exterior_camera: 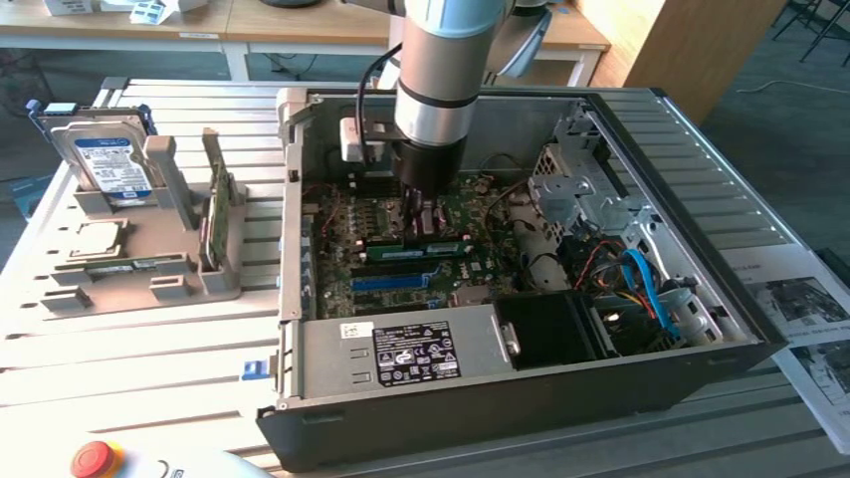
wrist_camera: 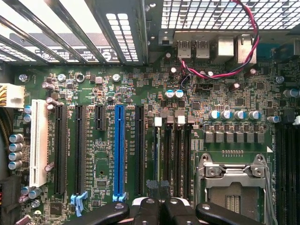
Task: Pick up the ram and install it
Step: 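Press down the ram until it locks into place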
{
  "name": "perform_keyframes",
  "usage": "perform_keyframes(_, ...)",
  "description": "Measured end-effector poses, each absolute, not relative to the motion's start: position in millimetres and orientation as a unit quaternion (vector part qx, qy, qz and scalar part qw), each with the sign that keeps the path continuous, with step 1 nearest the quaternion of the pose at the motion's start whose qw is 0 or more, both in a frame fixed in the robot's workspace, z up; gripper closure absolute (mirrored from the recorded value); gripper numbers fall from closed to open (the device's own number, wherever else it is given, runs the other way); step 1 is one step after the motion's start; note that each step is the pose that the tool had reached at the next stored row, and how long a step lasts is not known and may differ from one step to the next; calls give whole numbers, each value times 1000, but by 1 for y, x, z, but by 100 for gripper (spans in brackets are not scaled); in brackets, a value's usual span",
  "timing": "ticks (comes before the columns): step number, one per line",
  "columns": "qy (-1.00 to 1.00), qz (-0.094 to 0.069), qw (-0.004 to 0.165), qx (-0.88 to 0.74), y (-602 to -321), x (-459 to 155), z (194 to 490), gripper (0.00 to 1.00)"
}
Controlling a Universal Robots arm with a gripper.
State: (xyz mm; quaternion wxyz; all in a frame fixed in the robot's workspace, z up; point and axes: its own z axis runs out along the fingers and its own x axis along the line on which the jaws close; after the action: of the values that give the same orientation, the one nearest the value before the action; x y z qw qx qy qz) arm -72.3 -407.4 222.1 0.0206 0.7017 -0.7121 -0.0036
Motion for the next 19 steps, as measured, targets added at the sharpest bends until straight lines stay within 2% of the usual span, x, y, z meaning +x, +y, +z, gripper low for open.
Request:
perform_keyframes(11, -712, -4, 19, 702, -407, -72, 223, 90)
perform_keyframes(19, -712, -4, 21, 702, -407, -72, 235, 90)
